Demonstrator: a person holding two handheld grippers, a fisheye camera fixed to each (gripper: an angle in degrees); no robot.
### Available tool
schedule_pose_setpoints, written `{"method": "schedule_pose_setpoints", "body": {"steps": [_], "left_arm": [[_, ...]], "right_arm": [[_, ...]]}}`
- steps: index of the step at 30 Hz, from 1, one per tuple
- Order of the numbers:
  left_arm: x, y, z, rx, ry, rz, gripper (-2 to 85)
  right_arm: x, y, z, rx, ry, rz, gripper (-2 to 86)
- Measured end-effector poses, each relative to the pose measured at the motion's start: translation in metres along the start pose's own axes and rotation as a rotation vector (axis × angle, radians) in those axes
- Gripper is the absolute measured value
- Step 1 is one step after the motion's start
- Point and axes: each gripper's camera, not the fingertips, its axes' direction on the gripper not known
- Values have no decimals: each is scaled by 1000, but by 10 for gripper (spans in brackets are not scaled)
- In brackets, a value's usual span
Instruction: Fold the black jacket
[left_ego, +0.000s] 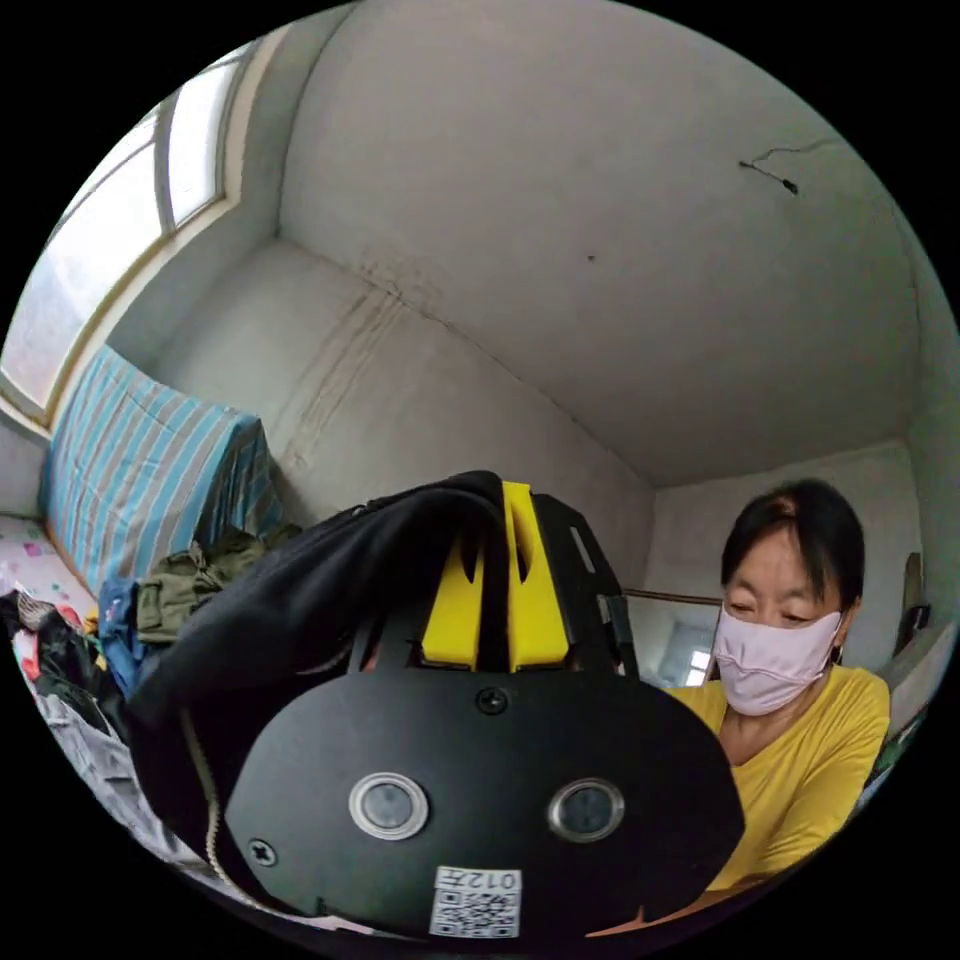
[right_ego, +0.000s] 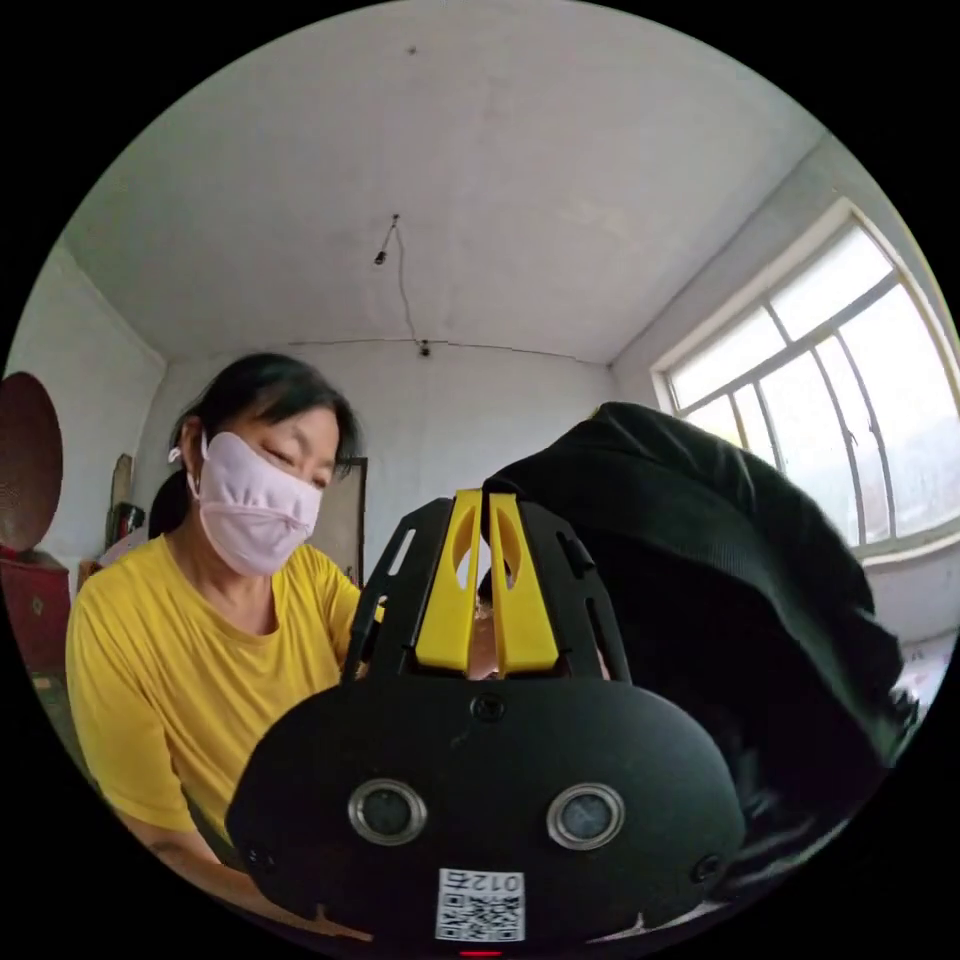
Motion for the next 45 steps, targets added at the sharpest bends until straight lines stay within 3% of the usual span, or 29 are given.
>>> {"method": "schedule_pose_setpoints", "body": {"steps": [8, 12, 16, 19, 22, 24, 27, 29, 31, 33, 36, 40, 45], "left_arm": [[169, -27, -110, -125, -390, 90, 71], [189, -3, -140, -287, -477, -11, 73], [158, 65, -162, -496, -524, -241, 78], [123, 143, -193, -588, -595, -482, 91], [108, 227, -237, -652, -641, -654, 105], [107, 278, -270, -659, -704, -742, 101], [111, 359, -328, -558, -730, -922, 79], [125, 407, -366, -356, -687, -1011, 68], [137, 433, -382, -298, -733, -1038, 64], [144, 455, -390, -318, -836, -1063, 63], [150, 478, -387, -471, -1091, -1057, 72], [145, 498, -360, -649, -1252, -1027, 93], [142, 525, -339, -604, -1260, -1095, 97]], "right_arm": [[-53, -8, 110, -56, 12, 50, 6], [-73, 38, 153, -65, 84, 133, 6], [-78, 93, 176, -72, 232, 274, 6], [-61, 160, 176, -81, 408, 539, 5], [-29, 254, 153, -54, 522, 953, 3], [-15, 342, 119, 73, 629, 1273, 1], [-18, 418, 84, 179, 825, 1470, 3], [-18, 426, 91, 43, 960, 1412, 5], [-6, 422, 123, -186, 1003, 1312, 7], [18, 414, 192, -534, 1000, 1126, 12], [47, 410, 297, -856, 939, 844, 26], [76, 416, 428, -1112, 833, 489, 64], [111, 461, 589, -1409, 714, 23, 86]]}}
